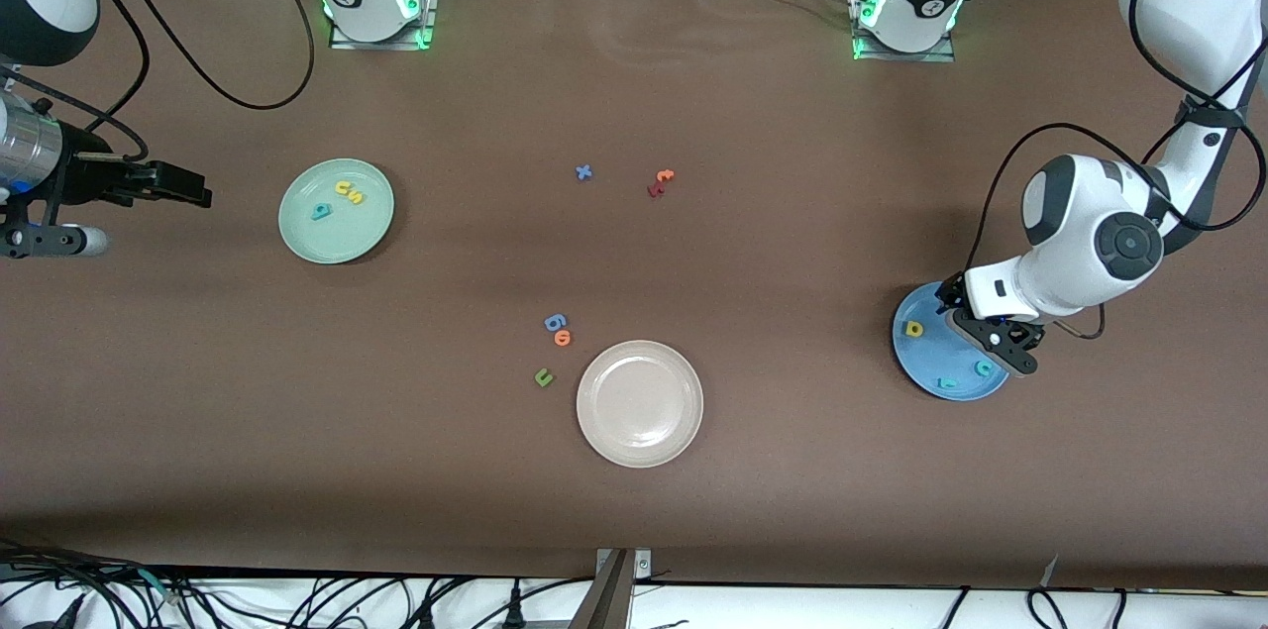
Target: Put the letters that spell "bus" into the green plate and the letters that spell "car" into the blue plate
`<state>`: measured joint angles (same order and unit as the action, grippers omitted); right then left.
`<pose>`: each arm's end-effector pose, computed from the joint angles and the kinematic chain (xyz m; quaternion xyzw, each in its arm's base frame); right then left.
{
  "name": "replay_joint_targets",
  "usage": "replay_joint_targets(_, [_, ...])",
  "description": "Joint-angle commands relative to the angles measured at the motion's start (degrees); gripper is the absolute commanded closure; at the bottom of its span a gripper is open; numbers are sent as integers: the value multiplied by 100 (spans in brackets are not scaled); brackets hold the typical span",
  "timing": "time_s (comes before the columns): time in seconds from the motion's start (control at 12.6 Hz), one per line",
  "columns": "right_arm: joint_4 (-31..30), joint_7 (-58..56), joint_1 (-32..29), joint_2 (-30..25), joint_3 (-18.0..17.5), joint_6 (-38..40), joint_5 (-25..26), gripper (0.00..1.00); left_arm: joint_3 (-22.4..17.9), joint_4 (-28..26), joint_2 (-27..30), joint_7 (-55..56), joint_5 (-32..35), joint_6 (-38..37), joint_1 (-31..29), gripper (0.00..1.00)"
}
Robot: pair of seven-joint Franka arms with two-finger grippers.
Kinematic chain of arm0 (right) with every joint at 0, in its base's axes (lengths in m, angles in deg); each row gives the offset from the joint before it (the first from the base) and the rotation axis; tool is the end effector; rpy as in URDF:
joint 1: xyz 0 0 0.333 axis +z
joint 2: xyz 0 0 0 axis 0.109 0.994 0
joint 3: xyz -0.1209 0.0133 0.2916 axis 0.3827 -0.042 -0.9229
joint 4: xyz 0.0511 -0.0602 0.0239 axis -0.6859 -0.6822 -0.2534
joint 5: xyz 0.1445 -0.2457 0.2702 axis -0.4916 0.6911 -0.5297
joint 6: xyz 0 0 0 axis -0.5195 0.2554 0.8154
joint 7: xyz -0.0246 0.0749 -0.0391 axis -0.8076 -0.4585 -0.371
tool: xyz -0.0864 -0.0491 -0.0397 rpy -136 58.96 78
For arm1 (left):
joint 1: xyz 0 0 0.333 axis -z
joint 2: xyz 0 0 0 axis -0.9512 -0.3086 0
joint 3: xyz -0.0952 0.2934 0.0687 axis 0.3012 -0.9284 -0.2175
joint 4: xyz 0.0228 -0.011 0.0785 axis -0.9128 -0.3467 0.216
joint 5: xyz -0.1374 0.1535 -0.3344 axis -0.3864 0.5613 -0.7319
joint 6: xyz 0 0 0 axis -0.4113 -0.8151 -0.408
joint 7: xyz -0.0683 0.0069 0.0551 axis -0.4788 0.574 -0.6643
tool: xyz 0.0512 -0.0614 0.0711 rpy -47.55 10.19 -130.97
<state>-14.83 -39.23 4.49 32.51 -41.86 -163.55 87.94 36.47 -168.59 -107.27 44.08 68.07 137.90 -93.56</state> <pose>0.5970 -0.0104 0.5322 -0.9967 0.0053 0.0811 0.0079 0.6320 -0.0039 0.2509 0.9536 -0.2997 -0.0182 0.0236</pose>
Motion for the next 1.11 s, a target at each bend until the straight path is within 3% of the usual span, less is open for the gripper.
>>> replay_joint_targets(0.0, [100,-36,-96,-2,-106,58,66,0,179,284,222,1102,-165,-876,35,0])
replay_joint_targets(0.56, [100,-36,-87,7,-106,58,57,0,663,467,1610,2618,-183,-2966,18,0])
replay_joint_targets(0.72, [100,-36,-96,7,-106,58,57,0,646,835,1708,2618,-226,-3635,-8,0])
replay_joint_targets(1.03, [100,-36,-96,-2,-97,58,57,0,628,1215,1796,2575,-394,-4015,-122,0])
